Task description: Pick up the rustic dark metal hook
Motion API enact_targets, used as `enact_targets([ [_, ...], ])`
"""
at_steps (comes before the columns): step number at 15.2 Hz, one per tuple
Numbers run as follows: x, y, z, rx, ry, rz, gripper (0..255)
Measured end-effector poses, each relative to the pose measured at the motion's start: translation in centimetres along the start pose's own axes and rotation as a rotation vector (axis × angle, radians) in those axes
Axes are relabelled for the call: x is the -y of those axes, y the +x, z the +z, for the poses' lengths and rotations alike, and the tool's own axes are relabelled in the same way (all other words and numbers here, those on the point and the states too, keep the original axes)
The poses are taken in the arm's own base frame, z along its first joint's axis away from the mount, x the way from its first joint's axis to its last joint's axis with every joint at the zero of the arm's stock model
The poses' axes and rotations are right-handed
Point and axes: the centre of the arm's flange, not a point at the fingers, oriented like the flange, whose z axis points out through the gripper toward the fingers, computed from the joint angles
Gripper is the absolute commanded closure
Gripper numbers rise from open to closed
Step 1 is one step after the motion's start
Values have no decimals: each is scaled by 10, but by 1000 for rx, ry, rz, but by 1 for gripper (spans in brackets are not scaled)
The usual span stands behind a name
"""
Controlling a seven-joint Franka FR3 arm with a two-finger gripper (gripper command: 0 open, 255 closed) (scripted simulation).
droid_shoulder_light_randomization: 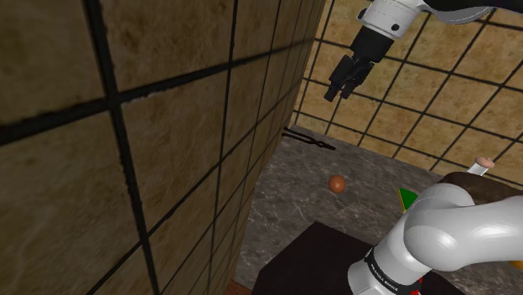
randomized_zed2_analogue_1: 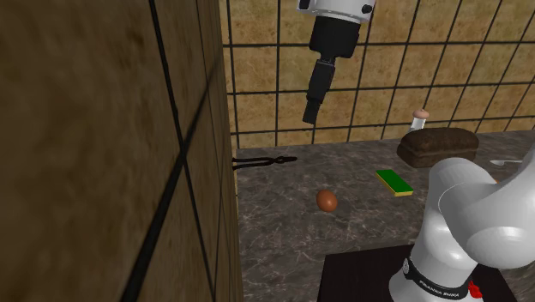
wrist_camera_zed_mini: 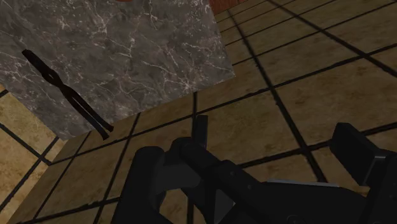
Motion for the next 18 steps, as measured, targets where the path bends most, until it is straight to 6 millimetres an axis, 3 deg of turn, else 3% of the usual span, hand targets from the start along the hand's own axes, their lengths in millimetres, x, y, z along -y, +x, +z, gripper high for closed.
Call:
enact_targets([
  [3,-13,4,9,6,-1,-12,0],
  [18,-163,51,123,75,-10,-175,0],
])
